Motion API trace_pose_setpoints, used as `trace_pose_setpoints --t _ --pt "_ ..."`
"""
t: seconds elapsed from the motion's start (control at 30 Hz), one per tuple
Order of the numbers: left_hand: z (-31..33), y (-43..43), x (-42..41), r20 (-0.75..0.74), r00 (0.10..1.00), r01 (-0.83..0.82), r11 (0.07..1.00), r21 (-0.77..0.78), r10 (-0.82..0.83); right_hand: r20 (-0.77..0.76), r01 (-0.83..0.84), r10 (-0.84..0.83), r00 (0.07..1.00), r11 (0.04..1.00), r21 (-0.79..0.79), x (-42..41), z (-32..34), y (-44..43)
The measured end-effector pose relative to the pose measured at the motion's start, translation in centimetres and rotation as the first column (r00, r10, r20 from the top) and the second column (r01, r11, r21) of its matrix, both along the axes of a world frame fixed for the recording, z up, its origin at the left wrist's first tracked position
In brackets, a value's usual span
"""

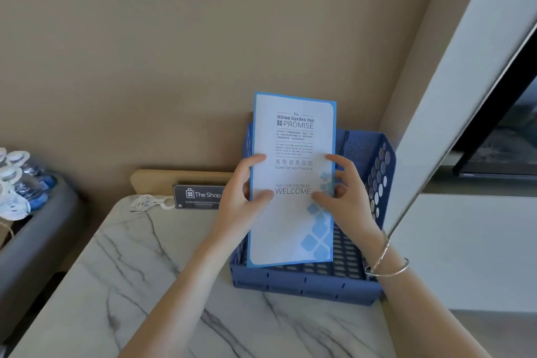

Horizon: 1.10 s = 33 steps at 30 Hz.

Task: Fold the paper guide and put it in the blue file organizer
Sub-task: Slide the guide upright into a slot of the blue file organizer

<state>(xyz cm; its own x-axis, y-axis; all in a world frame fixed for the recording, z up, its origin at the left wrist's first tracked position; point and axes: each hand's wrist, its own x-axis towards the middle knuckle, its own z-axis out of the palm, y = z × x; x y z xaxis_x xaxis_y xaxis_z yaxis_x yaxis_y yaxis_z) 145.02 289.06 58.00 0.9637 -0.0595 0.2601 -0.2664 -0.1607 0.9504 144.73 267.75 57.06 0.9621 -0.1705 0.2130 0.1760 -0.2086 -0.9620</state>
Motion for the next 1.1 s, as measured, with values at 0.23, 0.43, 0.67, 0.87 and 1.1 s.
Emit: trace_pose_setpoints --t 0.23,0.43,0.67,0.87,1.1 --pt "-2.3 0.5 0.7 0.011 0.997 -0.083 0.990 0.115 0.083 0.066 -0.048 0.060 0.996 0.984 -0.171 4.6 -1.6 0.4" --pt "-5.6 0.9 -0.1 0.067 0.990 -0.139 0.943 0.301 0.125 0.030 -0.172 0.186 0.982 0.950 -0.262 7.4 -4.6 1.2" --pt "-7.0 0.4 -0.6 0.181 0.933 -0.359 0.855 0.374 0.312 0.030 -0.272 0.286 0.958 0.934 -0.231 10.4 -6.5 3.3" --pt "-9.2 0.0 -1.2 0.218 0.894 -0.448 0.765 0.463 0.391 0.059 -0.329 0.360 0.931 0.899 -0.289 11.6 -7.9 4.4" --pt "-12.5 -0.9 -1.3 0.165 0.910 -0.407 0.746 0.526 0.380 -0.011 -0.377 0.389 0.921 0.886 -0.272 12.2 -10.5 5.2"
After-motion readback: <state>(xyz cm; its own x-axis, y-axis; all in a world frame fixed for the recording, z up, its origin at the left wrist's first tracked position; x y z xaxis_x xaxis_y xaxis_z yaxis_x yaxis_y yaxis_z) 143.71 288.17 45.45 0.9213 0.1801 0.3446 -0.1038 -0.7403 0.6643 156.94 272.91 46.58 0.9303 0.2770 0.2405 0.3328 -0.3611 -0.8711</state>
